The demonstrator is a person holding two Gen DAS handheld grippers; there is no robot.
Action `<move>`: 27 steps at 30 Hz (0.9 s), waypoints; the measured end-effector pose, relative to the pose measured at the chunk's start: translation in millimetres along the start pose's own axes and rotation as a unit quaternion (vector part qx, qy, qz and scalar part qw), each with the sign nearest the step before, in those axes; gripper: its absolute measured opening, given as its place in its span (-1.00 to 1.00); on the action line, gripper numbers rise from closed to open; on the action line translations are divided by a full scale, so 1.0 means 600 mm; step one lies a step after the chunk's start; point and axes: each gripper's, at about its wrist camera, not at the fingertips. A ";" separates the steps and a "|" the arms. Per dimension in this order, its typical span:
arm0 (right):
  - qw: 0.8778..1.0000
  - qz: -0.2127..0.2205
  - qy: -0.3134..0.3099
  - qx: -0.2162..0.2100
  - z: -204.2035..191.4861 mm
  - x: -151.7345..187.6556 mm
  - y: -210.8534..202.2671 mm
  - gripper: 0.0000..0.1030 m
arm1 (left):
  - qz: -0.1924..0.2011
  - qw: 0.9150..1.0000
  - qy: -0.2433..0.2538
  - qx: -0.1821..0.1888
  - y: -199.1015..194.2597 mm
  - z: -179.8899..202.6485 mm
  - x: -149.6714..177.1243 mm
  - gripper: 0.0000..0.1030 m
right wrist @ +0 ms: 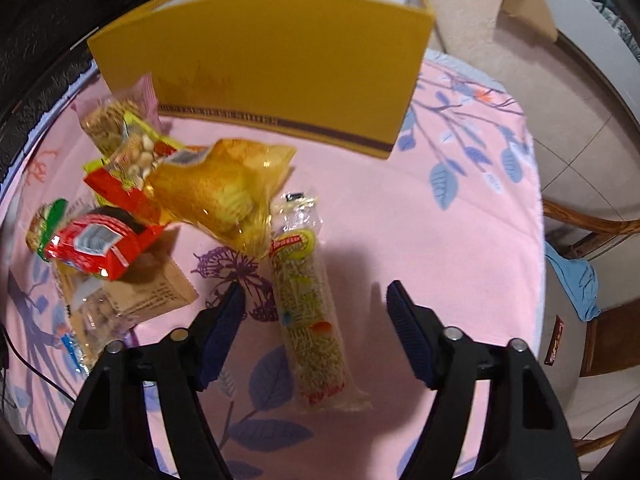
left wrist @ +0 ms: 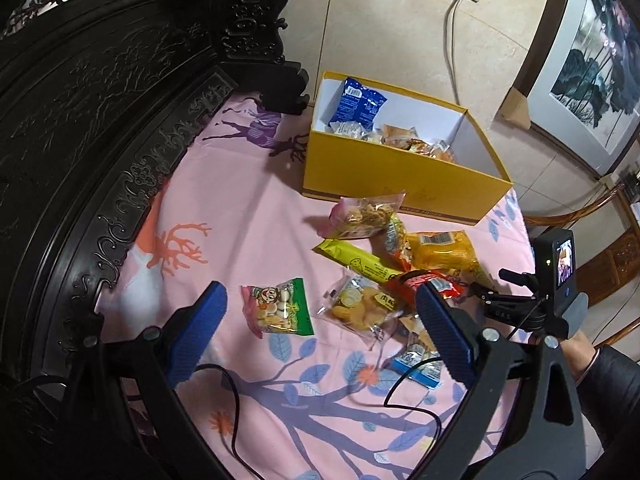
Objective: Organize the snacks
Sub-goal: 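Grasp a long peanut stick bag with the right gripper while the left grasps a green-edged candy bag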
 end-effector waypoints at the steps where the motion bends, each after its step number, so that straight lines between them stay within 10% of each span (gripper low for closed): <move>1: 1.000 -0.006 0.001 -0.003 0.000 0.003 0.006 0.18 | -0.002 1.000 0.000 -0.001 0.001 0.001 0.000 0.88; 6: 1.000 0.002 -0.011 -0.013 -0.014 0.025 0.001 -0.43 | -0.011 1.000 0.007 -0.009 0.013 0.003 -0.002 0.88; 27: 0.976 0.120 0.155 -0.094 -0.043 0.137 -0.192 -0.44 | -0.131 0.987 0.040 -0.082 0.209 -0.045 0.056 0.88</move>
Point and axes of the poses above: each gripper's, at about its wrist camera, not at the fingertips, and y roughly the way its jaws point, z to its right, x to its underside, and after that the axes turned 11 degrees about -x, right-handed
